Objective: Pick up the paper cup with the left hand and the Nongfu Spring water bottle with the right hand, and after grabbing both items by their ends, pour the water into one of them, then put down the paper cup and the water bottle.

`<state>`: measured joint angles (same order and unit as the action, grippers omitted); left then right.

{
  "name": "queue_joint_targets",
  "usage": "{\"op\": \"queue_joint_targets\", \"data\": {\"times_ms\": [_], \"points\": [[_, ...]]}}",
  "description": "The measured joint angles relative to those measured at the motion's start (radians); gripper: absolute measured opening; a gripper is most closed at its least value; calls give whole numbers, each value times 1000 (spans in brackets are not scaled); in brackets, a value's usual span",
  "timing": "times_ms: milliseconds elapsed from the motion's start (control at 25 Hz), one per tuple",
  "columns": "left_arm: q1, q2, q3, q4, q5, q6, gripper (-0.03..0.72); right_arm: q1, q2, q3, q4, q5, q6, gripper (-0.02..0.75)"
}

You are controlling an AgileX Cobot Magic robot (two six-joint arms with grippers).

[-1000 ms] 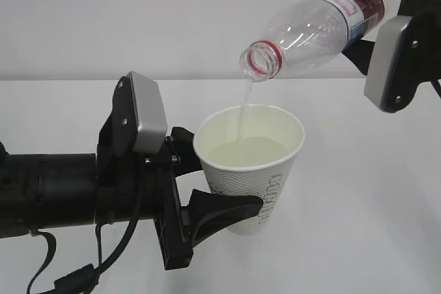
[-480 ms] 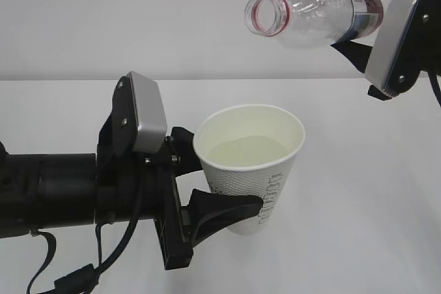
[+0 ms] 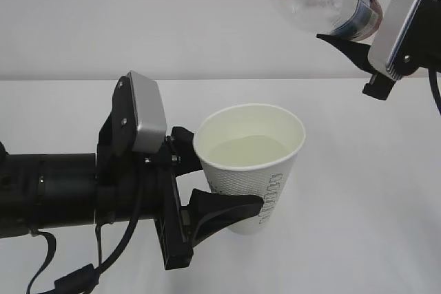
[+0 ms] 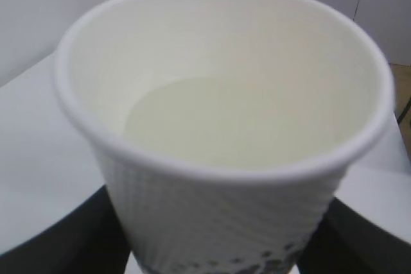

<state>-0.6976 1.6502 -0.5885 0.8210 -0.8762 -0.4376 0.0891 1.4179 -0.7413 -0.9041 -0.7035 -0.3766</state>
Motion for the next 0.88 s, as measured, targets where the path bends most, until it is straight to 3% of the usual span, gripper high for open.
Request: {"op": "queue_joint_targets", "data": {"times_ms": [880], "points": [[0, 0, 0, 0, -2, 0, 501, 0, 0, 0, 2, 0, 234, 503]]}}
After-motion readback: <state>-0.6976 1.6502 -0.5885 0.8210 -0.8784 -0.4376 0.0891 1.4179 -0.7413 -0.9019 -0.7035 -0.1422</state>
